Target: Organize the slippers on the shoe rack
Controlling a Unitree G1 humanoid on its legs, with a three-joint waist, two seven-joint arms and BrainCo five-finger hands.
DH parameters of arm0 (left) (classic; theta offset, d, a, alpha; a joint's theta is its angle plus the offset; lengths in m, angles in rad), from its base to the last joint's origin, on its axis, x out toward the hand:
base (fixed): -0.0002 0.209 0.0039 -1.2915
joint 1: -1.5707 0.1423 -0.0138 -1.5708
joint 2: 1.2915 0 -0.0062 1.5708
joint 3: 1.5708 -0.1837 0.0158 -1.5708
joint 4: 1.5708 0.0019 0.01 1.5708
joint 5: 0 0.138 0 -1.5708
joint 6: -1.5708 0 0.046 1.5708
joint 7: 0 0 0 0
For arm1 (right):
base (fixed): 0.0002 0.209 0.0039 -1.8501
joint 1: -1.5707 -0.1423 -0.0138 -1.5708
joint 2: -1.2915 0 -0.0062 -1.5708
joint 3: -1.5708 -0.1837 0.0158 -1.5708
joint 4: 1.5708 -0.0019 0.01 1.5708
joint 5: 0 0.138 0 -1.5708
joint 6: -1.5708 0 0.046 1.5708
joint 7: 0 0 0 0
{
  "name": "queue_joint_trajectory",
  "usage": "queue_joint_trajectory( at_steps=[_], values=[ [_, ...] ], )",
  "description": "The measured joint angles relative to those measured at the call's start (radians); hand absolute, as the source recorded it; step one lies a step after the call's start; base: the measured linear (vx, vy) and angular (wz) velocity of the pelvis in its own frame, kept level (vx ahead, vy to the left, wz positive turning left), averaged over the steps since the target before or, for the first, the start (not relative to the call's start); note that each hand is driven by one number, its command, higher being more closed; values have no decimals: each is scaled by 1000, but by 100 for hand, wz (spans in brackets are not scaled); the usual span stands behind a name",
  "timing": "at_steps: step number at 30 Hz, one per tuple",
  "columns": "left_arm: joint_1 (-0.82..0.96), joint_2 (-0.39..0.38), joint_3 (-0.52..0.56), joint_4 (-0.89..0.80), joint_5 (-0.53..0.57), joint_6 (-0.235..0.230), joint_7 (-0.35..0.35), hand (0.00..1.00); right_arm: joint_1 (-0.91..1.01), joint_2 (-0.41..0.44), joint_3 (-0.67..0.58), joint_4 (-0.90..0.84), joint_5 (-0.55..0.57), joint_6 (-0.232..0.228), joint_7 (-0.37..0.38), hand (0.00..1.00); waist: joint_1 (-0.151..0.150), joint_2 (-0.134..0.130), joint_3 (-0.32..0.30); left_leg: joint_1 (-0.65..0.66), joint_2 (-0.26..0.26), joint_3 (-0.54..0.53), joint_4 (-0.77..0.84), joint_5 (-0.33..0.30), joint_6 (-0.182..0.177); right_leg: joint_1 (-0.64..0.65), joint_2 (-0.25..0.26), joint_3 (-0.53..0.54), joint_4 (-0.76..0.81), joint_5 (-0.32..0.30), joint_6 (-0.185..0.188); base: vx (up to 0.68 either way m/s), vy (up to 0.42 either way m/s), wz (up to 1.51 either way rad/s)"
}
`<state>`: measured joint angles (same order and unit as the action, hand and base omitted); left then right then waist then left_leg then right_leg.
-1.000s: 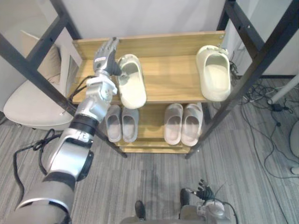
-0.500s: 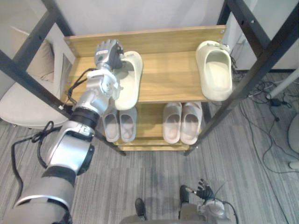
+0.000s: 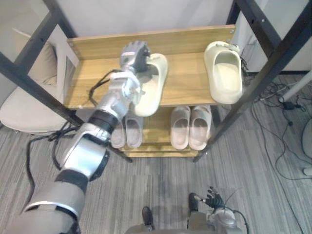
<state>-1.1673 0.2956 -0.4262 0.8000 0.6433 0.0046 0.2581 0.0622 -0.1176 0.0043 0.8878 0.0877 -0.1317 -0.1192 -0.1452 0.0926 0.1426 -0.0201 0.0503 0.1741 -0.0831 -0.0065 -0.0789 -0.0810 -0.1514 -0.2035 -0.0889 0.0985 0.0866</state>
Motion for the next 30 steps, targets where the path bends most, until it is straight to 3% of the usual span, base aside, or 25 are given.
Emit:
queue_joint_trajectory(
  at_steps=[14, 27, 28, 30],
  values=[
    [-83, -96, -43, 35, -50, -8, -5, 100, 16, 17, -44, -40, 2, 4, 1, 0, -12, 7, 6, -11, 0, 51, 17, -15, 12, -31, -4, 58, 0, 11, 12, -25, -13, -9],
    [-143, -92, 17, 39, -98, 6, 3, 100, 70, 45, -79, -130, 3, 5, -1, 0, 21, -13, 20, -49, 1, 124, 19, -21, 11, -111, -4, 108, 26, 13, 12, -5, -17, -12],
    [-143, -92, 21, 39, -98, 6, 8, 0, 70, 46, -79, -130, 3, 5, -1, 0, 22, -14, 21, -50, 1, 126, 19, -21, 11, -114, -4, 110, 28, 13, 12, -23, -21, -7],
    [-143, -94, 29, 39, -98, 9, 19, 0, 70, 47, -79, -131, 3, 5, -1, 0, 24, -17, 22, -50, 2, 132, 19, -22, 12, -118, -4, 113, 30, 13, 12, -29, -20, -7]
  ],
)
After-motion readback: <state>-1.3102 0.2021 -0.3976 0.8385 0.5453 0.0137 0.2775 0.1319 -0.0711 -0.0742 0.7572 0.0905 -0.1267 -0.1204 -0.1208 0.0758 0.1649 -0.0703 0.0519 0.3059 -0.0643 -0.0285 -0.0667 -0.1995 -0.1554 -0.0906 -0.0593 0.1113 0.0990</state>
